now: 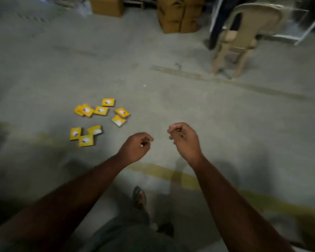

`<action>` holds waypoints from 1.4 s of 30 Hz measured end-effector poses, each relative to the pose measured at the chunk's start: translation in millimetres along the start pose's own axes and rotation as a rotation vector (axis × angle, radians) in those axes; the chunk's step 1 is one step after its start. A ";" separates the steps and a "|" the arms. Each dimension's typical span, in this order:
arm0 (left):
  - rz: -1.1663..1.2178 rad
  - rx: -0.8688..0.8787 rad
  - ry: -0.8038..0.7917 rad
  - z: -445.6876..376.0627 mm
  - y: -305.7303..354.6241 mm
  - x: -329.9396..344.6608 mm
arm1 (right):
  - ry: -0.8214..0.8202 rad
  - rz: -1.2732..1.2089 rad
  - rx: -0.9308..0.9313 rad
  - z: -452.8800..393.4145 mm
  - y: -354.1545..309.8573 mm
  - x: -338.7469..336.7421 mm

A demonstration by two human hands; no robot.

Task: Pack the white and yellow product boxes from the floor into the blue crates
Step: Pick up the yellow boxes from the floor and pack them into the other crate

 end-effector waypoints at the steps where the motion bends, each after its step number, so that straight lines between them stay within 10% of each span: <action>1: -0.016 -0.051 0.033 3.9 -26.6 -22.5 | -0.061 -0.008 -0.006 0.7 -3.6 37.2; 7: -0.043 -0.243 0.182 19.9 -155.7 -123.2 | -0.308 0.112 -0.013 -5.0 -13.6 216.5; 23: -0.319 -0.570 0.065 -79.6 -432.8 -318.7 | -0.328 0.281 0.147 -130.6 -10.8 549.0; 33: -0.432 -0.655 -0.031 -223.9 -626.3 -274.8 | -0.505 0.407 0.265 -248.6 112.5 771.1; 42: -0.635 -0.582 -0.331 -229.0 -903.6 -92.4 | -0.661 0.707 0.134 -304.0 387.1 932.0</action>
Point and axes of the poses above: each hand's wrist, its own z-axis away from the middle knuckle, its own x-axis out of the palm, y = z × x, the point moved 10 cm from there along -z, towards the middle knuckle, and after that the axes turned 8 degrees about y, right-handed, at the moved point
